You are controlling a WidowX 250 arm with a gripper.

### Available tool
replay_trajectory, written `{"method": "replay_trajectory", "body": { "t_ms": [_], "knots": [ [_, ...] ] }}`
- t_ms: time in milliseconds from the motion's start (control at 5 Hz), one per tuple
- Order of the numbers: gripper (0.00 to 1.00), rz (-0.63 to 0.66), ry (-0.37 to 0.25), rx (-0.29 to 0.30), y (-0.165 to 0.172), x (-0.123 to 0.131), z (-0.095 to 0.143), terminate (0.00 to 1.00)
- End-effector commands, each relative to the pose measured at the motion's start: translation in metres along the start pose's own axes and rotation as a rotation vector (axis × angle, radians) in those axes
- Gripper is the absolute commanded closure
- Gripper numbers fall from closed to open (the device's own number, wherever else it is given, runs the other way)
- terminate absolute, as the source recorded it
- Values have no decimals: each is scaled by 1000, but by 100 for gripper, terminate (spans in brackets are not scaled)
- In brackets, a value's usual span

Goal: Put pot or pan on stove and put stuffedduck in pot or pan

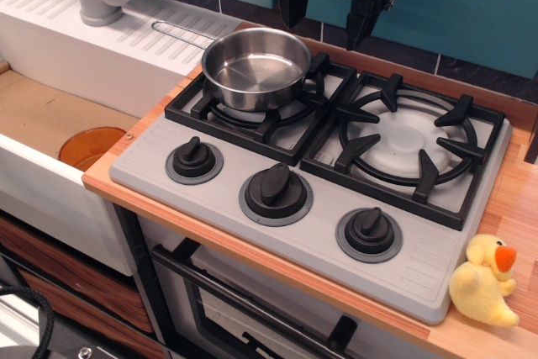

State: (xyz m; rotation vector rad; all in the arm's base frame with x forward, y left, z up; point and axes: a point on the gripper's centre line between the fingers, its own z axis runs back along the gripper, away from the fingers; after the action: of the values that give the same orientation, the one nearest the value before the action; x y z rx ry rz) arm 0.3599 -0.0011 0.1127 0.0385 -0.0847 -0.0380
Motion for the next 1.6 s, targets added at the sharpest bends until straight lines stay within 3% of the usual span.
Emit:
{"method": "replay_trajectory", "body": {
  "t_ms": [0, 400, 600, 800, 1400],
  "knots": [
    [0, 0, 0, 0, 0, 0, 0, 0],
    [0, -24, -129, 14, -4, -11, -57, 0],
    [0, -25, -156, 28, -2, -12, -73, 0],
    [100, -5, -160, 67, -5, -9, -79, 0],
    [100, -10, -148, 67, -12, -2, -60, 0]
  ]
}}
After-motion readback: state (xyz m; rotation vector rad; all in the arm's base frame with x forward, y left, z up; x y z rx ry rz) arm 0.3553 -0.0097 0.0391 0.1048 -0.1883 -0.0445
